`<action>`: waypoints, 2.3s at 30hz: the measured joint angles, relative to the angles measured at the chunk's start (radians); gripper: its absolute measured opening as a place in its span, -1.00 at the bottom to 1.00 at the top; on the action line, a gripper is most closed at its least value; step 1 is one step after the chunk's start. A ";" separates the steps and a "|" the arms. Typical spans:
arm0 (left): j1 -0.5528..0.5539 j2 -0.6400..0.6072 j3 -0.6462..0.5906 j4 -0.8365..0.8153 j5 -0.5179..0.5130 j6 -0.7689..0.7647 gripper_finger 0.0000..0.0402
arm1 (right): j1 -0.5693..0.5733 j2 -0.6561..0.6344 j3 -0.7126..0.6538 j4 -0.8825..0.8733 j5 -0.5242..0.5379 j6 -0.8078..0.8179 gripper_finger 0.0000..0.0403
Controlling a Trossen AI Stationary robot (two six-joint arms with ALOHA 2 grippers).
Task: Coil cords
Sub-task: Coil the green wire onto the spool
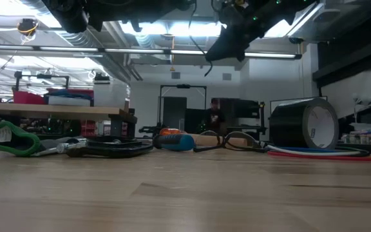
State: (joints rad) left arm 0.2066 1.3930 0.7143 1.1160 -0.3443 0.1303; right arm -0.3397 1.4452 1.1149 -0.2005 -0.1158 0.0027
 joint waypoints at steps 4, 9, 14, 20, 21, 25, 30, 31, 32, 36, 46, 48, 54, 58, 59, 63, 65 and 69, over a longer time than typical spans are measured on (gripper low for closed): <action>-0.001 0.000 0.000 0.000 0.000 0.001 -1.00 | 0.000 0.000 0.000 0.027 0.037 -0.004 -0.66; 0.005 0.000 0.000 -0.008 -0.009 0.028 -1.00 | 0.000 0.000 0.000 0.028 0.037 -0.007 -0.66; 0.006 0.000 0.000 -0.009 -0.027 0.035 -1.00 | 0.000 0.000 0.000 0.027 0.037 -0.007 -0.66; 0.006 0.000 0.000 -0.025 -0.029 0.039 -1.00 | 0.000 0.000 0.000 0.027 0.058 -0.008 -0.66; 0.006 0.000 0.000 -0.029 -0.029 0.039 -1.00 | 0.000 0.000 0.000 0.027 0.076 -0.008 -0.66; 0.006 0.000 0.000 -0.036 -0.029 0.031 -1.00 | 0.000 0.000 0.000 0.027 0.124 -0.009 -0.66; 0.006 0.000 0.000 -0.035 -0.030 0.026 -1.00 | -0.001 0.000 0.000 0.027 0.125 -0.009 -0.66; 0.006 0.000 0.000 -0.035 -0.030 0.025 -1.00 | -0.001 0.000 0.000 0.027 0.124 -0.009 -0.66; 0.006 0.000 0.000 -0.033 -0.030 0.025 -1.00 | -0.001 0.000 0.000 0.027 0.124 -0.009 -0.66; 0.004 0.000 0.000 -0.028 -0.030 0.022 -1.00 | 0.000 0.000 0.000 0.027 0.124 -0.008 -0.66; 0.004 0.000 0.000 -0.021 -0.029 -0.025 -1.00 | 0.000 0.000 0.000 0.027 0.124 -0.004 -0.66; 0.004 0.000 0.000 -0.013 -0.026 -0.044 -1.00 | 0.000 0.000 0.000 0.027 0.124 -0.004 -0.66; 0.003 0.000 0.000 0.000 0.009 -0.075 -1.00 | 0.000 0.000 0.000 0.037 0.105 -0.003 -0.66; 0.003 0.000 0.000 0.000 0.011 -0.079 -1.00 | 0.000 0.000 0.000 0.056 0.105 -0.003 -0.66; 0.003 0.000 0.000 0.000 0.011 -0.079 -1.00 | 0.000 0.000 0.000 0.060 0.105 -0.003 -0.67; 0.003 0.000 0.000 0.000 0.011 -0.079 -1.00 | 0.000 0.000 0.000 0.080 0.072 -0.003 -0.84; 0.003 0.000 0.000 0.000 0.011 -0.079 -1.00 | 0.000 0.000 0.000 0.080 0.049 -0.003 -0.94; 0.003 0.000 0.000 0.000 0.011 -0.079 -1.00 | 0.000 0.000 0.000 0.097 0.017 0.025 -0.91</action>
State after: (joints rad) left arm 0.2100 1.3933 0.7143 1.1164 -0.3330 0.0517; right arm -0.3393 1.4452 1.1149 -0.1039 -0.0990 0.0277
